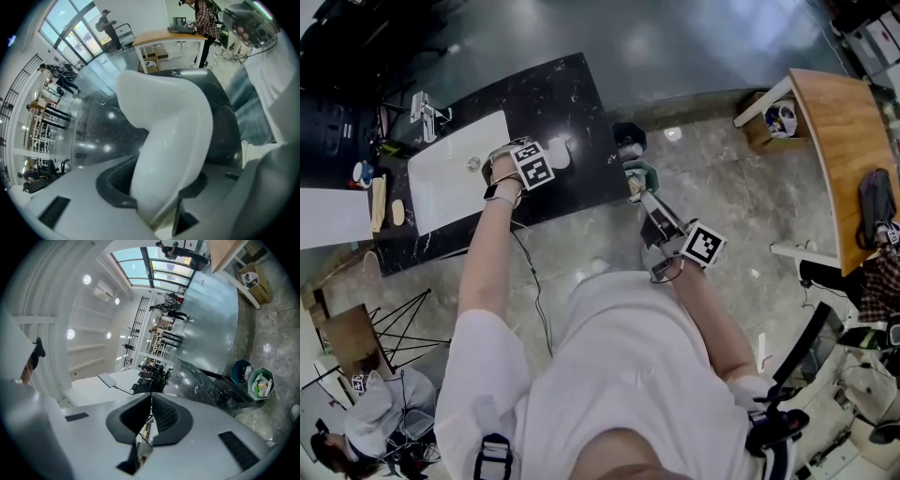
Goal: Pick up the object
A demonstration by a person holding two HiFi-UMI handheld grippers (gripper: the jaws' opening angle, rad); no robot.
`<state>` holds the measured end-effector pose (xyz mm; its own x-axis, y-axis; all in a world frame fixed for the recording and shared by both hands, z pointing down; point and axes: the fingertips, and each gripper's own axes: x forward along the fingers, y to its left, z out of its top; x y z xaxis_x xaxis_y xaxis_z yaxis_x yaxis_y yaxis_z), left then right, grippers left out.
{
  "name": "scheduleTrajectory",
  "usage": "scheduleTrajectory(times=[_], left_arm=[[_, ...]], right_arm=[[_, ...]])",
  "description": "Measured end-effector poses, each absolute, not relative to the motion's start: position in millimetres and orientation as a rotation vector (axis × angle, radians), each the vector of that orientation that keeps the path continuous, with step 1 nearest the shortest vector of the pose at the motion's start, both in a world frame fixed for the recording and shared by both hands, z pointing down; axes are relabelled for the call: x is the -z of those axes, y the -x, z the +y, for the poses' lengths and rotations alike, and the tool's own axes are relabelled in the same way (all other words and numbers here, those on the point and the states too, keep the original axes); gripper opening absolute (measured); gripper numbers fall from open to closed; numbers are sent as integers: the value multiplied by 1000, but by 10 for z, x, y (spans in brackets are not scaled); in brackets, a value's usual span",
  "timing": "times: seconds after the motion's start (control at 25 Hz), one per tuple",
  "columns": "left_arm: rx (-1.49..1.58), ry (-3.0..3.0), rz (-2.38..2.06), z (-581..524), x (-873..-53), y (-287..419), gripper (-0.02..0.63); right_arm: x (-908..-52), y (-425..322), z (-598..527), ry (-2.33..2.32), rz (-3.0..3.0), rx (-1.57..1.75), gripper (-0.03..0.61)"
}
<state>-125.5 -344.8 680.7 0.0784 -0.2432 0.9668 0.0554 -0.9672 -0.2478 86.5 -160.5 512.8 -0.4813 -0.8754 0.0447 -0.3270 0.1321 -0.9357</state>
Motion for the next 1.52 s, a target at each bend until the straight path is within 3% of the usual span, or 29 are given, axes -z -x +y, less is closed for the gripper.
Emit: scheduleTrajectory(times=[0.6,1.12,1.52], left_arm=[[1902,2145,640,-3412,-6777,1324,170],[1887,2179,709,-2889,-6740,1390,171],[1649,2407,1070,-2222,-6137,1544,172]], right_arm=[[-5096,-806,-1607,1086,1895,1373,21],[-5025,-595,-1598,987,1971,1405,21],[-5043,-324,-1538,893,2041,1457,21]])
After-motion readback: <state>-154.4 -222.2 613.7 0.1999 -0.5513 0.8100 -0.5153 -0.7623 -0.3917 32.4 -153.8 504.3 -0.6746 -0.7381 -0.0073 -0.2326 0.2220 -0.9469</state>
